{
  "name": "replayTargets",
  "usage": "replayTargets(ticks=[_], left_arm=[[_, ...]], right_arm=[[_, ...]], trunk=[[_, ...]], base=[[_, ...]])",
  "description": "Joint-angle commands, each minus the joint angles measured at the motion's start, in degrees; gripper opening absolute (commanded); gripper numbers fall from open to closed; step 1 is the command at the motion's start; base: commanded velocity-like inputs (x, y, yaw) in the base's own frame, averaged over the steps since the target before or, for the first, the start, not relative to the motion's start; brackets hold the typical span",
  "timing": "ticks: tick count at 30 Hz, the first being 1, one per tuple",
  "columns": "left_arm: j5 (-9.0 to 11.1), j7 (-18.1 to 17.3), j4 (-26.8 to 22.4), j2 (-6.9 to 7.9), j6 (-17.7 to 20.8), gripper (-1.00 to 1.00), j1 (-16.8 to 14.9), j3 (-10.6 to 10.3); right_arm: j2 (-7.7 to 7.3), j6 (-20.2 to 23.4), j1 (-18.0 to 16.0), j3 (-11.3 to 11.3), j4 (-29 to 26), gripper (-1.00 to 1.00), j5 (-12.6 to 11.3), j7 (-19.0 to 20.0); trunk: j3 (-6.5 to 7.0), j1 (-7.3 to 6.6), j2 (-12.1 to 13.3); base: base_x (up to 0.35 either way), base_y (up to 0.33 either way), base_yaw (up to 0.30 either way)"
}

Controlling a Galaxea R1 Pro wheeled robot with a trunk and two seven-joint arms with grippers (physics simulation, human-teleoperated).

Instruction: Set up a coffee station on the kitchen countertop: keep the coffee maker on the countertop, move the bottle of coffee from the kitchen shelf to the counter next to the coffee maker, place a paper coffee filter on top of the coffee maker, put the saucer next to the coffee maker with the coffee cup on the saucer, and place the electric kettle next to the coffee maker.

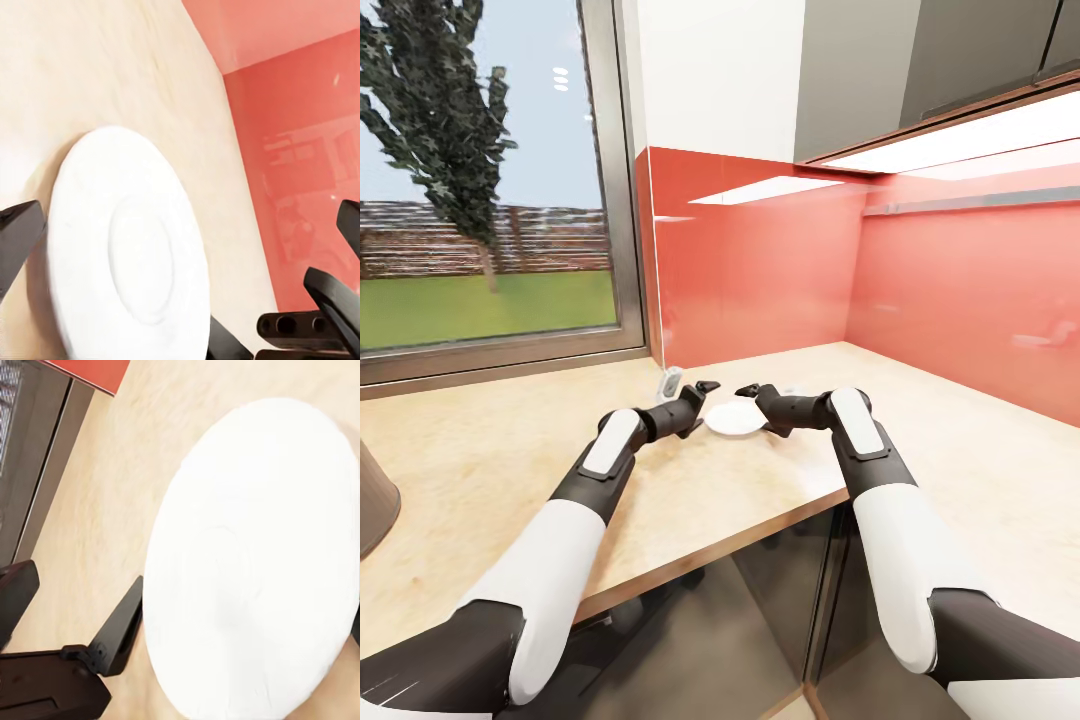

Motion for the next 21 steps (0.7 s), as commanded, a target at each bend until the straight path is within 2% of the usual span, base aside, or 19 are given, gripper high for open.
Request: replayTargets(ticks=[1, 11, 15, 19, 20, 21], left_arm=[[0.5, 0.7, 0.0, 0.0, 0.3, 1.0, 0.0, -0.1], [0.6, 0.6, 0.2, 0.0, 0.4, 1.0, 0.0, 0.0], [0.6, 0.6, 0.2, 0.0, 0.4, 1.0, 0.0, 0.0], [0.5, 0.6, 0.2, 0.0, 0.4, 1.0, 0.0, 0.0], [0.6, 0.6, 0.2, 0.0, 0.4, 1.0, 0.0, 0.0], [0.6, 0.6, 0.1, 0.0, 0.4, 1.0, 0.0, 0.0]], right_arm=[[0.07, 0.4, 0.0, -0.2, 0.0, 1.0, -0.3, -0.8], [0.14, 0.4, 0.0, -0.1, 0.0, 1.0, -0.4, -0.8], [0.67, 0.4, -0.1, -0.1, 0.0, 1.0, -0.4, -0.8], [0.9, 0.4, -0.1, 0.1, 0.0, 1.0, -0.4, 1.7], [0.91, 0.4, 0.0, 0.4, 0.0, 1.0, -0.4, 2.4], [0.91, 0.4, -0.1, 1.6, 0.0, 1.0, -0.4, 3.4]], trunk=[[-0.08, 0.0, 0.0], [-0.08, 0.0, 0.0], [-0.08, 0.0, 0.0], [-0.08, 0.0, 0.0], [-0.08, 0.0, 0.0], [-0.08, 0.0, 0.0]], base=[[0.0, 0.0, 0.0], [0.0, 0.0, 0.0], [0.0, 0.0, 0.0], [0.0, 0.0, 0.0], [0.0, 0.0, 0.0], [0.0, 0.0, 0.0]])
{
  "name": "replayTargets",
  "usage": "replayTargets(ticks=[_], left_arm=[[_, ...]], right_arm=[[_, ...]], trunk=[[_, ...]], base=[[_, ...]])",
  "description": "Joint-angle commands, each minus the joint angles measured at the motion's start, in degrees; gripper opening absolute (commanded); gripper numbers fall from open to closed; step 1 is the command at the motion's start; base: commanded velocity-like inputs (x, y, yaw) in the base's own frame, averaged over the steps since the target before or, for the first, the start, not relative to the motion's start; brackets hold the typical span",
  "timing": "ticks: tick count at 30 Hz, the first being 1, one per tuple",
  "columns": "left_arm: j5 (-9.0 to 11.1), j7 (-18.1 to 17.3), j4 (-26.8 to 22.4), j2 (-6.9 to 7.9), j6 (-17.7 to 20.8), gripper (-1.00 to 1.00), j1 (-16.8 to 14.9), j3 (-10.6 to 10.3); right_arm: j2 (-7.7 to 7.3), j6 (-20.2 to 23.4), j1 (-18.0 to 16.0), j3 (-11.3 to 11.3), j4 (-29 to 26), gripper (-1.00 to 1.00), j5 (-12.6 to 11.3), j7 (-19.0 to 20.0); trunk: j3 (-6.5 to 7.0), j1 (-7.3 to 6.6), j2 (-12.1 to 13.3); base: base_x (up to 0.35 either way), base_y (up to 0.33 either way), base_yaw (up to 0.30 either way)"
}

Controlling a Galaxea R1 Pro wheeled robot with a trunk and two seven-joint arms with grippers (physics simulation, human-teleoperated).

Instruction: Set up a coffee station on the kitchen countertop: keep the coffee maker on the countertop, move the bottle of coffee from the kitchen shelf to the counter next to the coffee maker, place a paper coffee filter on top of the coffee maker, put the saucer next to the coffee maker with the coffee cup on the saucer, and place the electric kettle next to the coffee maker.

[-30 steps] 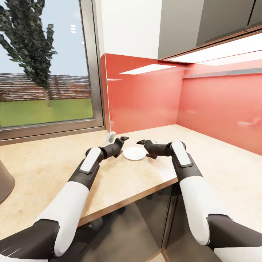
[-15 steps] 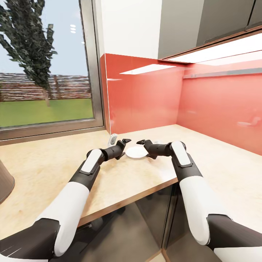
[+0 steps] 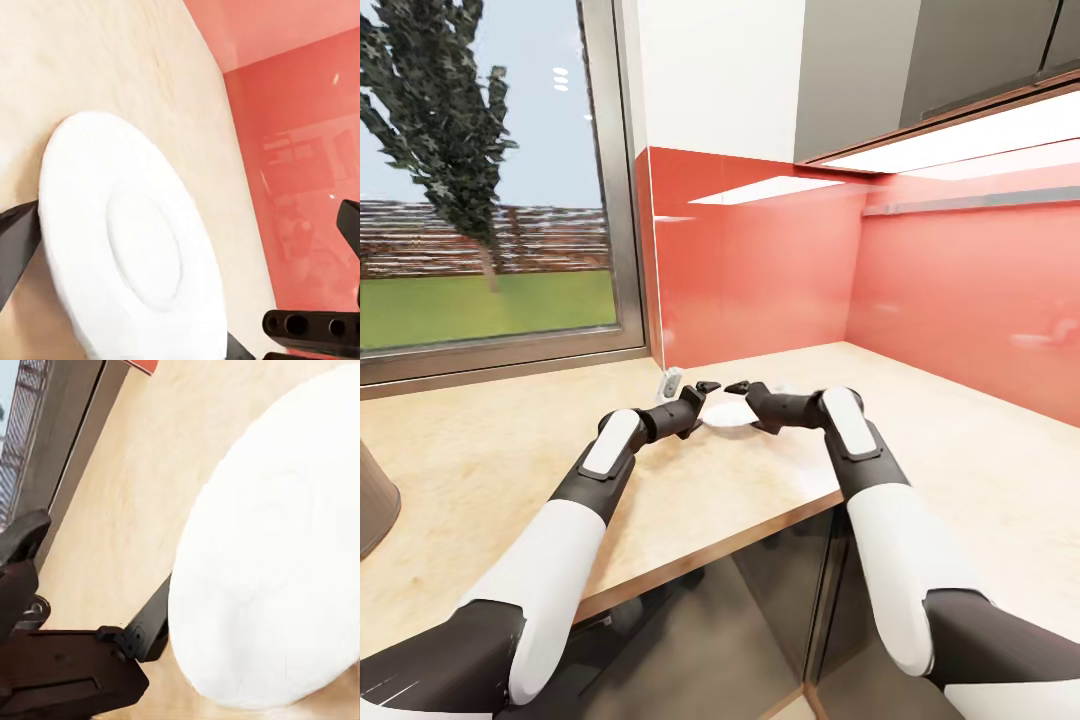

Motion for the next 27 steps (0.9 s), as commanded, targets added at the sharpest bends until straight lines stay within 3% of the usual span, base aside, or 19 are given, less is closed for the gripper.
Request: replayTargets(ticks=[1, 6, 15, 16, 27], left_arm=[[0.4, 0.7, -0.1, 0.0, 0.2, 1.0, 0.0, -0.1], [0.5, 0.7, -0.1, 0.0, 0.2, 1.0, 0.0, -0.1], [0.5, 0.7, -0.1, 0.0, 0.2, 1.0, 0.0, 0.0], [0.5, 0.7, -0.1, 0.0, 0.2, 1.0, 0.0, 0.0], [0.5, 0.7, -0.1, 0.0, 0.2, 1.0, 0.0, 0.0]], right_arm=[[0.05, 0.2, -0.1, 0.5, 0.0, 1.0, -0.5, -0.2], [0.04, 0.1, -0.1, 2.8, 0.0, 1.0, -0.5, 1.2], [0.02, -0.9, 0.0, 3.1, 0.0, 1.0, -0.5, 1.4], [0.02, -1.7, 0.0, 3.1, 0.0, -1.0, -0.5, 1.4], [0.02, -3.3, 0.0, 3.3, 0.0, -1.0, -0.5, 1.4]], trunk=[[-0.07, 0.0, 0.0], [-0.07, 0.0, 0.0], [-0.07, 0.0, 0.0], [-0.07, 0.0, 0.0], [-0.07, 0.0, 0.0]], base=[[0.0, 0.0, 0.0], [0.0, 0.0, 0.0], [0.0, 0.0, 0.0], [0.0, 0.0, 0.0], [0.0, 0.0, 0.0]])
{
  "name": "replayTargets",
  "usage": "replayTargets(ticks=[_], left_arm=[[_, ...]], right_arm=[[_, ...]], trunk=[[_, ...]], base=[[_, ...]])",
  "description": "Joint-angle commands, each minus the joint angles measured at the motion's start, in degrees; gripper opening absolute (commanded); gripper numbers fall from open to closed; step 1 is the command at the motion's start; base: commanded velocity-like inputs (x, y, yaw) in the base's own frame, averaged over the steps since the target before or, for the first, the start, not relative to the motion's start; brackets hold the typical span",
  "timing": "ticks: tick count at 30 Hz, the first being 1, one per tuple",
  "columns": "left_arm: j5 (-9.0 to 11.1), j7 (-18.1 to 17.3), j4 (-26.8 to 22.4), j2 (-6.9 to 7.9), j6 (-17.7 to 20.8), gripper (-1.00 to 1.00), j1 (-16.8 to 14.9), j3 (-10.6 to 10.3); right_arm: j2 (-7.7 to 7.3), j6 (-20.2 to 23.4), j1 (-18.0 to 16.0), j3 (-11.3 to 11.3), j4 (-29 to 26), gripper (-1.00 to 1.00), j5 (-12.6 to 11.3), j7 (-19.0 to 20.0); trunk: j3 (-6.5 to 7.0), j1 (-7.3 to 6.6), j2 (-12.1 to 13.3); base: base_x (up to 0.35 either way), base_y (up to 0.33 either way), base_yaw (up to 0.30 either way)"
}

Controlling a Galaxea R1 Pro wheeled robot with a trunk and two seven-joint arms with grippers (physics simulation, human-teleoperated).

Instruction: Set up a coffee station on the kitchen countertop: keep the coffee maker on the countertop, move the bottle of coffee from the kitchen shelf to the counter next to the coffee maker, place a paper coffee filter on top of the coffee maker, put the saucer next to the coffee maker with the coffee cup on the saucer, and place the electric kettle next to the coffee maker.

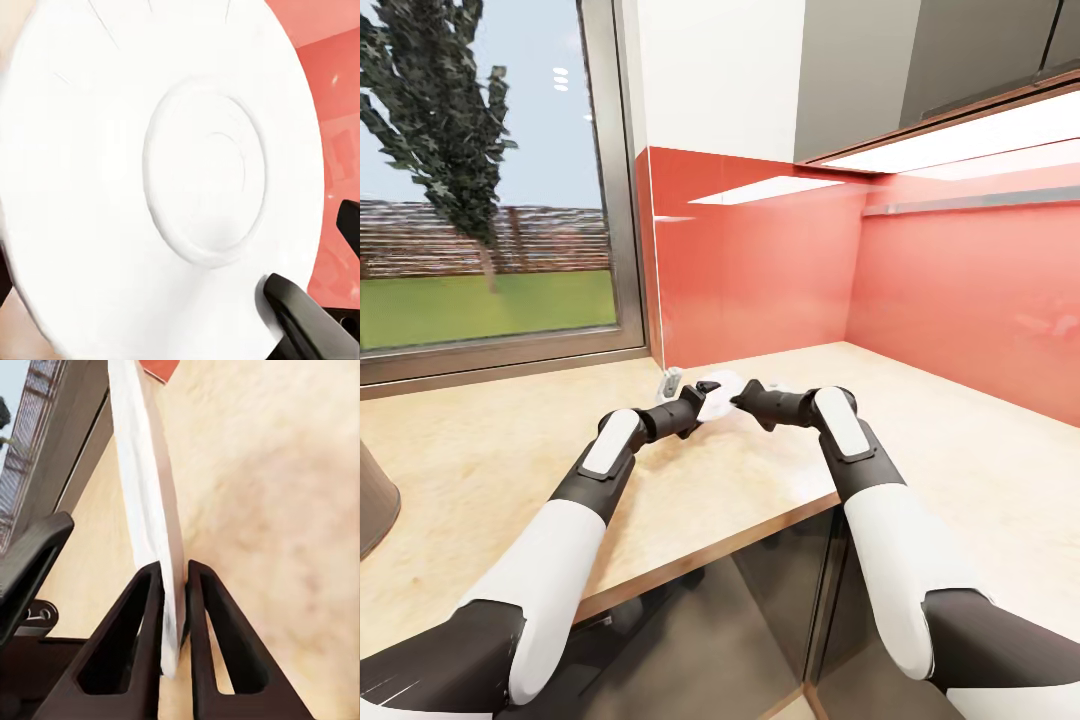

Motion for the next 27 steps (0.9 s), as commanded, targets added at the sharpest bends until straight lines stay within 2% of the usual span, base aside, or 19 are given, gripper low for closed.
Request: replayTargets(ticks=[1, 12, 17, 27], left_arm=[[0.2, 0.7, -0.1, 0.0, 0.2, 1.0, 0.0, 0.0], [0.2, 0.7, -1.3, 0.0, 0.2, 1.0, 0.0, 0.0], [0.2, 0.9, -5.6, 0.0, 0.2, 1.0, 0.0, 0.3], [0.2, 0.9, -6.1, 0.0, 0.2, 1.0, 0.0, 0.4]], right_arm=[[0.04, 0.1, 0.0, -0.1, -0.1, -1.0, -0.9, -0.7], [0.04, 0.1, -0.1, -0.1, -0.1, -1.0, -0.9, -0.7], [0.04, 0.0, 0.0, -0.1, -0.1, -1.0, -0.9, -0.7], [0.04, 0.0, 0.0, -0.1, -0.1, -1.0, -0.9, -0.7]], trunk=[[-0.07, 0.0, 0.0], [-0.07, 0.0, 0.0], [-0.07, 0.0, 0.0], [-0.07, 0.0, 0.0]], base=[[0.0, 0.0, 0.0], [0.0, 0.0, 0.0], [-0.001, 0.0, 0.0], [-0.133, 0.0, 0.0]])
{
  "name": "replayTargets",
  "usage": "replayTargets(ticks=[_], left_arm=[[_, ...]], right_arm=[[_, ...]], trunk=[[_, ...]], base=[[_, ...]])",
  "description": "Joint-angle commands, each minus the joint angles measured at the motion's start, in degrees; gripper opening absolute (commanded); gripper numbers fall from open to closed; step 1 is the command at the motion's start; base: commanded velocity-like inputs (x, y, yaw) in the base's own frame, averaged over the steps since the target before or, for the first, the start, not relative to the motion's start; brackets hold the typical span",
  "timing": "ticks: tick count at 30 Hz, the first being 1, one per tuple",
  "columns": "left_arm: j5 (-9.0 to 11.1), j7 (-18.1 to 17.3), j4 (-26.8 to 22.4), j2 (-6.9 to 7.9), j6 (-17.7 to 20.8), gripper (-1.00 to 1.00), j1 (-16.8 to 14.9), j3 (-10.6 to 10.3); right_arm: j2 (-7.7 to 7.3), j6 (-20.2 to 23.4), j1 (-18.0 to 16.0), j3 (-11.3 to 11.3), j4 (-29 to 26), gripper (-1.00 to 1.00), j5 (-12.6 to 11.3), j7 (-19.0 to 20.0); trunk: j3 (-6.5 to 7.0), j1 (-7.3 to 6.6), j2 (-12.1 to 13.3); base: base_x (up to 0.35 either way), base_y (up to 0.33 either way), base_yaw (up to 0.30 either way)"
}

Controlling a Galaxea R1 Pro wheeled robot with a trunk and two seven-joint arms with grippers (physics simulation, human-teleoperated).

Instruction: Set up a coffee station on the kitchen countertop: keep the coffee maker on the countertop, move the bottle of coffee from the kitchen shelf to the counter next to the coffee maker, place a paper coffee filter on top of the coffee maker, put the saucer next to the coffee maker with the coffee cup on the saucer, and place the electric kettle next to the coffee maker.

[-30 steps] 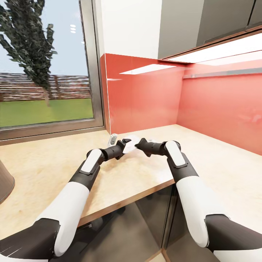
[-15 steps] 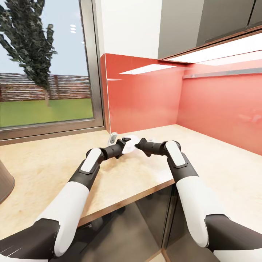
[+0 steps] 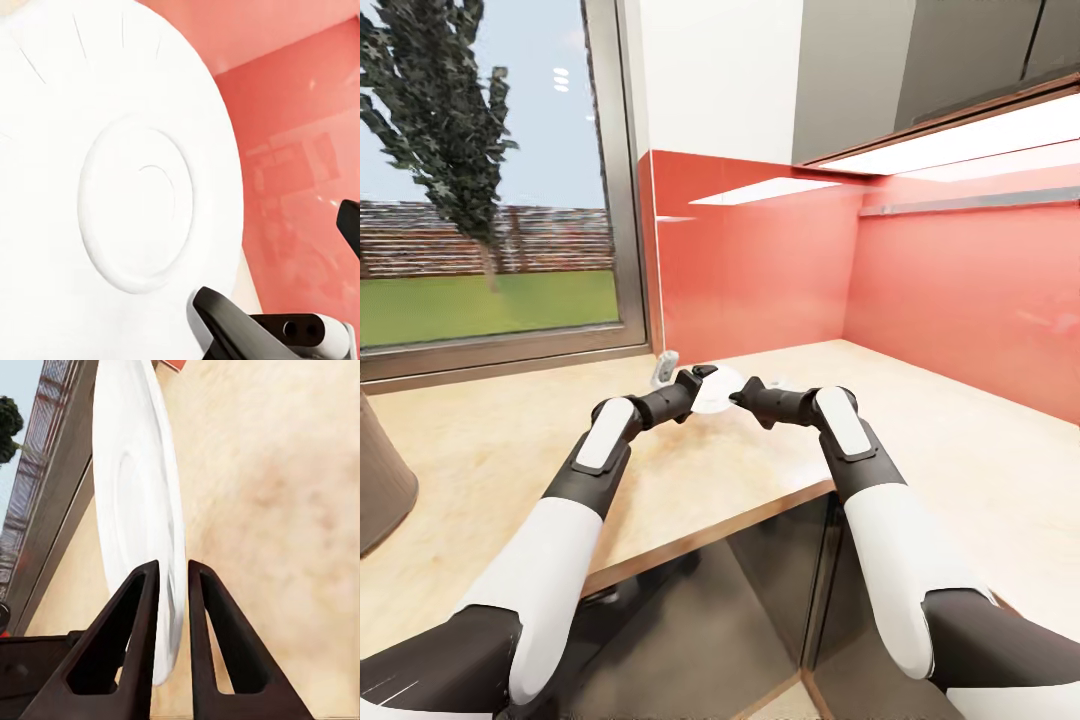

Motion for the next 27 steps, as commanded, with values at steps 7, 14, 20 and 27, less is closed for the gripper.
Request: replayTargets(ticks=[7, 14, 20, 27], left_arm=[[1.5, 0.3, -0.1, -0.01, -0.1, 1.0, -0.1, 0.0], [1.5, 0.3, 0.0, -0.01, 0.0, 1.0, -0.1, 0.2], [1.5, 0.3, 0.0, -0.01, 0.0, 1.0, -0.1, 0.2], [1.5, 0.3, 0.0, -0.01, 0.0, 1.0, -0.1, 0.2]], right_arm=[[0.04, 0.6, 0.0, 0.1, 0.0, -1.0, 1.1, -0.7], [-0.23, 0.6, -0.3, -0.1, -0.3, -1.0, 1.1, -0.7], [-0.62, 0.6, -1.0, -0.6, -0.4, -1.0, 1.2, -0.7], [-2.41, 0.7, -1.2, -1.8, -0.5, -1.0, 1.2, -0.7]], trunk=[[-0.06, -0.01, 0.0], [-0.06, -0.01, 0.0], [-0.06, -0.01, 0.0], [-0.06, -0.01, 0.0]], base=[[-0.155, 0.0, 0.0], [-0.07, 0.0, 0.0], [-0.007, 0.0, 0.0], [-0.001, 0.0, 0.0]])
